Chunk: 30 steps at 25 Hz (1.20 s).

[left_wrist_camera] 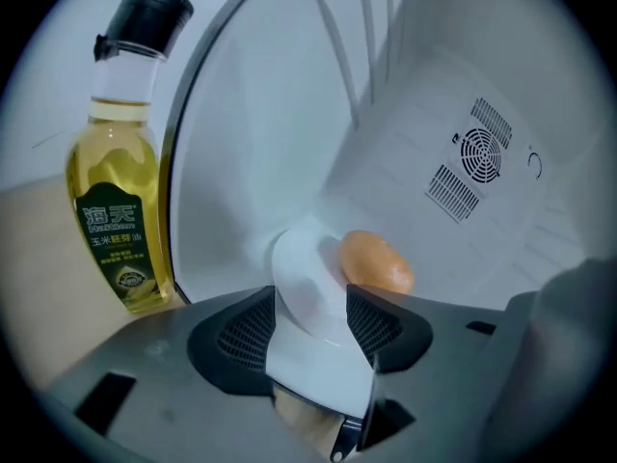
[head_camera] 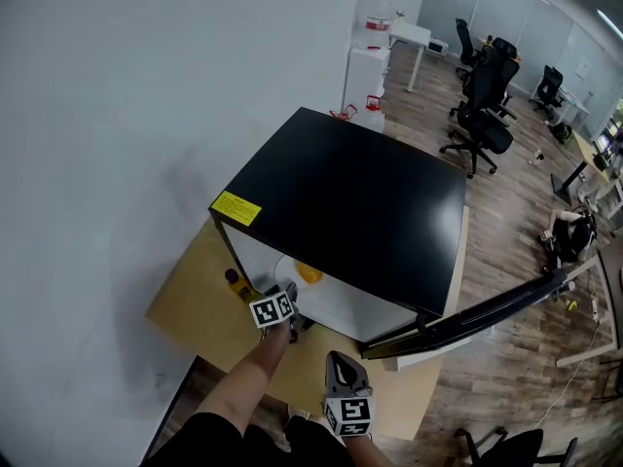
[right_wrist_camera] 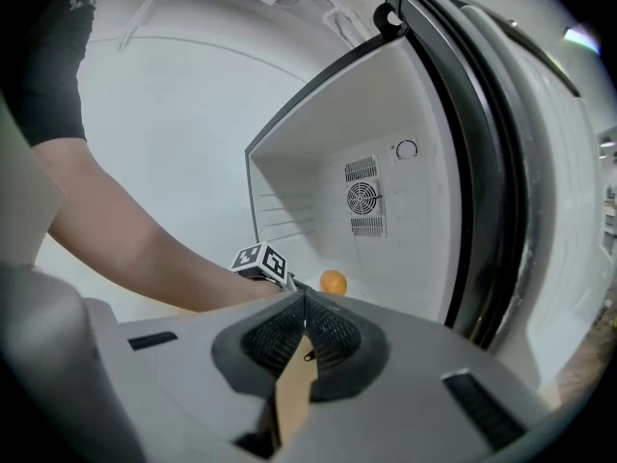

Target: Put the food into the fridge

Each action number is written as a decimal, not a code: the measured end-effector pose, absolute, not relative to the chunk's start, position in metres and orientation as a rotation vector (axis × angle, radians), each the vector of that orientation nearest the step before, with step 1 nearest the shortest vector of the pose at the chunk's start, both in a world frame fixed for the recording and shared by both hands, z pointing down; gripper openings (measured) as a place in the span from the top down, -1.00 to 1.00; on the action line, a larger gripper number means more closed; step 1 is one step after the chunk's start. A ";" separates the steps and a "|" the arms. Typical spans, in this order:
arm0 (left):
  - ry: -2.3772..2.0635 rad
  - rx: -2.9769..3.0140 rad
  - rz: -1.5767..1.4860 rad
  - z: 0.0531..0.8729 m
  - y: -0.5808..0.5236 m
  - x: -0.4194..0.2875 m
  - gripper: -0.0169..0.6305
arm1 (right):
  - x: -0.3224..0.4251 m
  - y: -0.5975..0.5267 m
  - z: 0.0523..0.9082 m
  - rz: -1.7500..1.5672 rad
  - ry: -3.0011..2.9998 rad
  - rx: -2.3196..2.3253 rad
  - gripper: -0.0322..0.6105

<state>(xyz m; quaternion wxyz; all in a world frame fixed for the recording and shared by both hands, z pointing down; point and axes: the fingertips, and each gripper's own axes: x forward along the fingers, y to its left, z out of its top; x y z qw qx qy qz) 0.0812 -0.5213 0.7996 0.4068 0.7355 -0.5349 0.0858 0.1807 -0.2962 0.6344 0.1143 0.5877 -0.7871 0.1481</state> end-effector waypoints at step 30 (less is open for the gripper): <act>-1.197 2.447 0.217 0.645 -0.284 0.007 0.26 | 0.133 -0.153 0.595 0.424 -2.313 1.792 0.71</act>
